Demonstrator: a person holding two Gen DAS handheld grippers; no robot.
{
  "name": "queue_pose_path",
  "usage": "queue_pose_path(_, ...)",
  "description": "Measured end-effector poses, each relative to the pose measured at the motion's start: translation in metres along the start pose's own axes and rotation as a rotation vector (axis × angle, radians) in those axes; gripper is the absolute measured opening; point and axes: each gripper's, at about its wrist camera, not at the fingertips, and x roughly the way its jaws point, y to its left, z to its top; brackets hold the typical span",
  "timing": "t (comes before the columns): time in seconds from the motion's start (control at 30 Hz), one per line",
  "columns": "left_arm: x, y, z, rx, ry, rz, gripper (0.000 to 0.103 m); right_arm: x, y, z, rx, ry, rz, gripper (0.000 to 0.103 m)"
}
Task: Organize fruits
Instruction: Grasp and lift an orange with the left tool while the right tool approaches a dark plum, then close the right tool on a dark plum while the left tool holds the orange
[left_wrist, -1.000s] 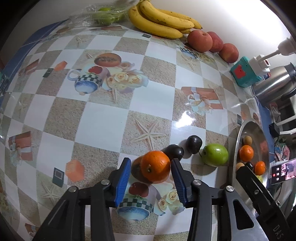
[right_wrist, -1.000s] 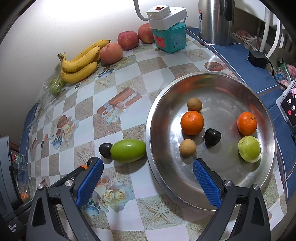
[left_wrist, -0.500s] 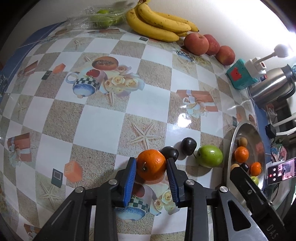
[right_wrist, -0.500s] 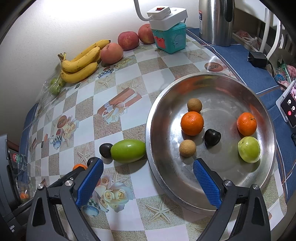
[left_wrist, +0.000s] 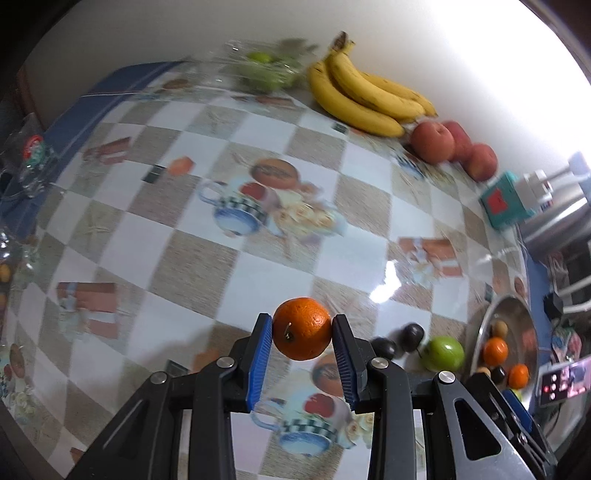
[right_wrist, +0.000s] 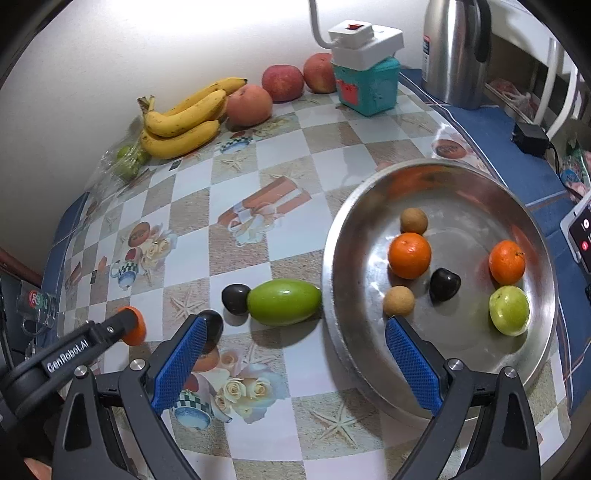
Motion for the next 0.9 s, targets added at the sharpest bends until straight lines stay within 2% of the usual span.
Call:
queue_pose_path(0.37,-0.008,0.02,0.009,-0.055,-0.04,0.023,0.036,0.0,0.032,-0.004,-0.09,-0.009,0.028,0.095)
queue_pose_path(0.43,-0.009,0.022,0.009,-0.061,-0.038,0.019,0.036,0.002,0.037,-0.005,-0.099,-0.001,0.035,0.088)
queue_pose_path(0.57,-0.009,0.025,0.01,-0.075,-0.036,0.012,0.036,0.007,0.045,-0.007,-0.112,0.022,0.048,0.084)
queue_pose_path(0.63,-0.008,0.026,0.01,-0.083,-0.033,0.008,0.036,0.008,0.048,-0.008,-0.12,0.03,0.055,0.072)
queue_pose_path(0.9,-0.006,0.032,0.011,-0.106,-0.024,0.0,0.036,0.018,0.06,-0.012,-0.137,0.077,0.082,0.053)
